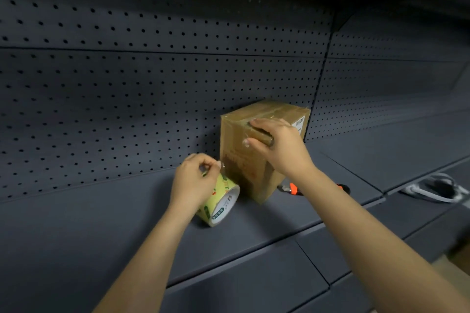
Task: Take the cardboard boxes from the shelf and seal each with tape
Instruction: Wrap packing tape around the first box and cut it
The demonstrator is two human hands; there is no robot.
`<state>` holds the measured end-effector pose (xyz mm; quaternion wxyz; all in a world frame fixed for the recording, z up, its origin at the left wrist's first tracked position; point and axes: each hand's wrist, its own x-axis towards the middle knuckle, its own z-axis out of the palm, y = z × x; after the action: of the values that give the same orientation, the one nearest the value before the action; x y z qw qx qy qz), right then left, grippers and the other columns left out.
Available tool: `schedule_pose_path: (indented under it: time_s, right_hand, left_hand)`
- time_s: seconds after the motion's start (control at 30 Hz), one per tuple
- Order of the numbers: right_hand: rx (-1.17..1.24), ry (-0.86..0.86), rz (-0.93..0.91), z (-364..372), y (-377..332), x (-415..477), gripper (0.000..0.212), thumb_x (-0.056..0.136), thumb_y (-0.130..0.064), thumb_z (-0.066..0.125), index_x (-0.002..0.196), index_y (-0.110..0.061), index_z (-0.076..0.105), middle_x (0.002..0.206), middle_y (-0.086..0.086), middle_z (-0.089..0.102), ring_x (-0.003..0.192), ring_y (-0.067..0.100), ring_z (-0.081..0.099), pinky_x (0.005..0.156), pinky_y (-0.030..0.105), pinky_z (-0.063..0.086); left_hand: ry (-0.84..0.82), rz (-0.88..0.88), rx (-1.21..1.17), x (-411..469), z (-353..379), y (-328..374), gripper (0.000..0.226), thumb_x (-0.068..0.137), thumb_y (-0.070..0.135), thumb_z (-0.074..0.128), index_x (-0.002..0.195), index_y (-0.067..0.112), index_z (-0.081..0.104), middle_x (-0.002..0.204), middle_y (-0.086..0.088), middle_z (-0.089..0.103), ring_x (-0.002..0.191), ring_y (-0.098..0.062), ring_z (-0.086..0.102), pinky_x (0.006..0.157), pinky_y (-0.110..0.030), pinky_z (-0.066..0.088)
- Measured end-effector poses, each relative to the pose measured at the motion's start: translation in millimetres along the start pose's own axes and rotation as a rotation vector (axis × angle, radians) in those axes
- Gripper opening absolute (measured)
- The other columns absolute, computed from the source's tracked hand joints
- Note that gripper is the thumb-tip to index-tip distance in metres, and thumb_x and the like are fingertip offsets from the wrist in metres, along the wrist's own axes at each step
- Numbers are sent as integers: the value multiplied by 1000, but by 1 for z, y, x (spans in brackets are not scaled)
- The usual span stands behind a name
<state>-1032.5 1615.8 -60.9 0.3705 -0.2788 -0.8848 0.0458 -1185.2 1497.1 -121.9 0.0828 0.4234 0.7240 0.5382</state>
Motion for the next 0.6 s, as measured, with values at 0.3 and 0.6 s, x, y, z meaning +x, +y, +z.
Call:
schedule_pose_path:
  time_s: [0.3, 0.6]
  right_hand:
    - [-92, -20, 9, 4, -6, -4, 56, 78, -36, 80, 125, -14, 61, 121, 2, 64, 114, 22, 53, 99, 37, 43]
    - [188, 155, 16, -20, -48, -34, 26, 92, -25, 64, 117, -17, 66, 118, -6, 63, 114, 10, 54, 103, 35, 42]
  left_hand:
    - [60, 138, -167, -8, -14, 15, 20, 92, 24, 65, 74, 31, 60, 92, 6, 58, 82, -12, 60, 70, -29, 47]
    - [69, 240, -262, -18, -24, 26, 13, 94, 27, 63, 82, 30, 63, 91, 11, 55, 72, -17, 56, 64, -26, 42]
